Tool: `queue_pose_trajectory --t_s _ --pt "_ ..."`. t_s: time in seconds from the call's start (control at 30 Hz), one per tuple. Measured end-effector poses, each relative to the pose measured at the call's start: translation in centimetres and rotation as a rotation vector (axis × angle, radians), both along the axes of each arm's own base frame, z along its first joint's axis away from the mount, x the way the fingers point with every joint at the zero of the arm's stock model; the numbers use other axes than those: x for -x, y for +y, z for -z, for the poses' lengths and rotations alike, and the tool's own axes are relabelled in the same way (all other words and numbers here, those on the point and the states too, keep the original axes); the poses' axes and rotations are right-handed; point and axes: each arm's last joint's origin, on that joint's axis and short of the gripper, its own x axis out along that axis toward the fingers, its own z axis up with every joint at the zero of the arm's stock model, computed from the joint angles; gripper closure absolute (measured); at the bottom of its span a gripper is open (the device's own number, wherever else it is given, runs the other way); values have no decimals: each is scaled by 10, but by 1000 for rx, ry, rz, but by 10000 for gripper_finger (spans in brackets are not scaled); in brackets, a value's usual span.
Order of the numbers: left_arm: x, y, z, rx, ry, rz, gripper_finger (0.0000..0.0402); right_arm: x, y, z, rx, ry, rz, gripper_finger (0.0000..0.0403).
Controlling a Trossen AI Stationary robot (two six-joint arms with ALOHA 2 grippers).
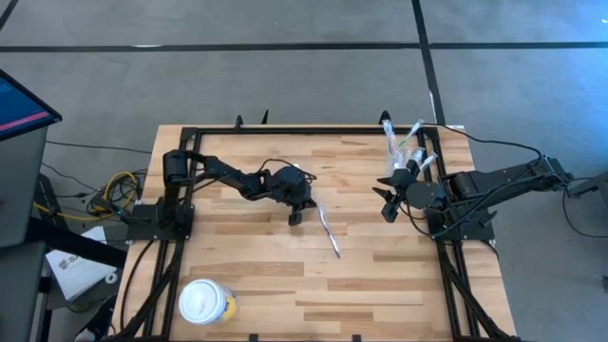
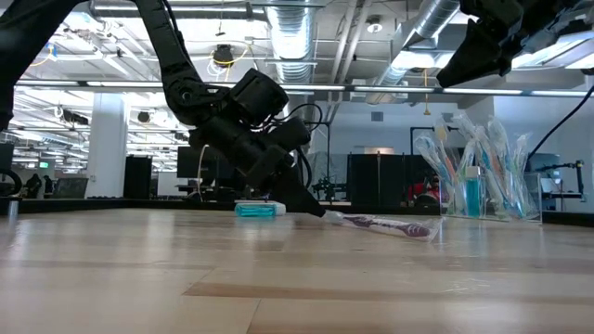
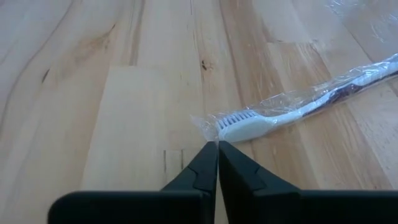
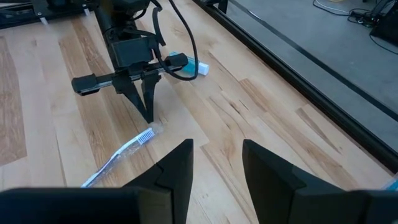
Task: Pick & Place toothbrushing station
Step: Put the purple toothbrush into the transparent organizer
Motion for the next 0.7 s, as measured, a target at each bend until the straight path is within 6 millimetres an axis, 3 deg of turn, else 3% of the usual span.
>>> queue_pose_trajectory --t_s 0.4,0.53,0.7 --pt "-1 -5 -8 26 -20 -15 401 0 0 0 0 0 0 275" --pt "-2 -13 -36 -9 -98 4 401 -1 0 0 -4 -7 -2 275" --pt "4 -21 -84 -79 -230 26 401 -2 2 -1 -40 -15 -46 275"
